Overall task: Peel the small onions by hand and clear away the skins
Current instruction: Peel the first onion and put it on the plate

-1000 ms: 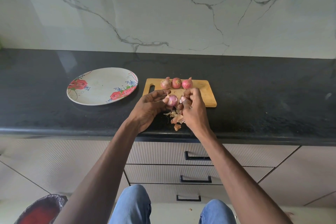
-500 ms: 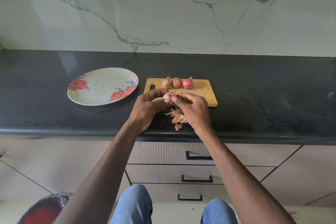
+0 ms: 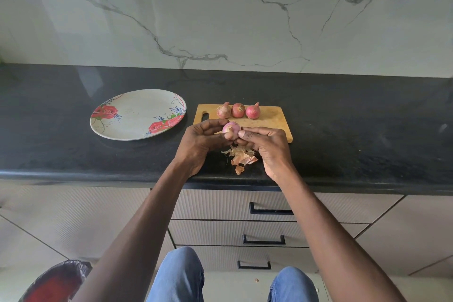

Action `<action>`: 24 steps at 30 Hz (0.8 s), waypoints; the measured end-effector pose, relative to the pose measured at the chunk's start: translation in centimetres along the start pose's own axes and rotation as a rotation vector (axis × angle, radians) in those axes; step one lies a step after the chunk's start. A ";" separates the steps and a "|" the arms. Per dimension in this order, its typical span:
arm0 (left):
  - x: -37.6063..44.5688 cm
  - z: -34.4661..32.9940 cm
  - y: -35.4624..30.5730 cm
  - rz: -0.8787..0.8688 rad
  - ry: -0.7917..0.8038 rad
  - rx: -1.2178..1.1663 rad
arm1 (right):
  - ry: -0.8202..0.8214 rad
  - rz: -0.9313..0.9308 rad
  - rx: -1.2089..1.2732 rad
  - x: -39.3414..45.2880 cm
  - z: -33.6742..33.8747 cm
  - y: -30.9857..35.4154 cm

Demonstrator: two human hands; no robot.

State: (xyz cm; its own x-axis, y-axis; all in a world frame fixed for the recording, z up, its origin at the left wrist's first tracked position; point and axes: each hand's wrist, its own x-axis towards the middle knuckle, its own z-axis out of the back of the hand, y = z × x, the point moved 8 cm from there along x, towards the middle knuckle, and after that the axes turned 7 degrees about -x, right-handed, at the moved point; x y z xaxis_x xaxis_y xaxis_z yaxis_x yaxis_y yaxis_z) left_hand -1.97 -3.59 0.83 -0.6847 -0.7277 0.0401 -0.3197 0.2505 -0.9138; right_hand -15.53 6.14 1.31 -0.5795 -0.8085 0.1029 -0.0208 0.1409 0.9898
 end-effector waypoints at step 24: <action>-0.7 -0.8 -0.6 -0.070 0.039 0.146 | -0.248 0.184 -0.461 -1.1 -0.7 1.4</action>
State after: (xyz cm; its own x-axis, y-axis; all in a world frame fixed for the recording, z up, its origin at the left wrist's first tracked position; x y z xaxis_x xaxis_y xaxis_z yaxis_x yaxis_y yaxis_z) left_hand -1.87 -2.69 1.66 -0.6898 -0.7142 0.1189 -0.2710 0.1023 -0.9571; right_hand -14.33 6.79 2.62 -0.7152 -0.6278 0.3072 0.4256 -0.0425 0.9039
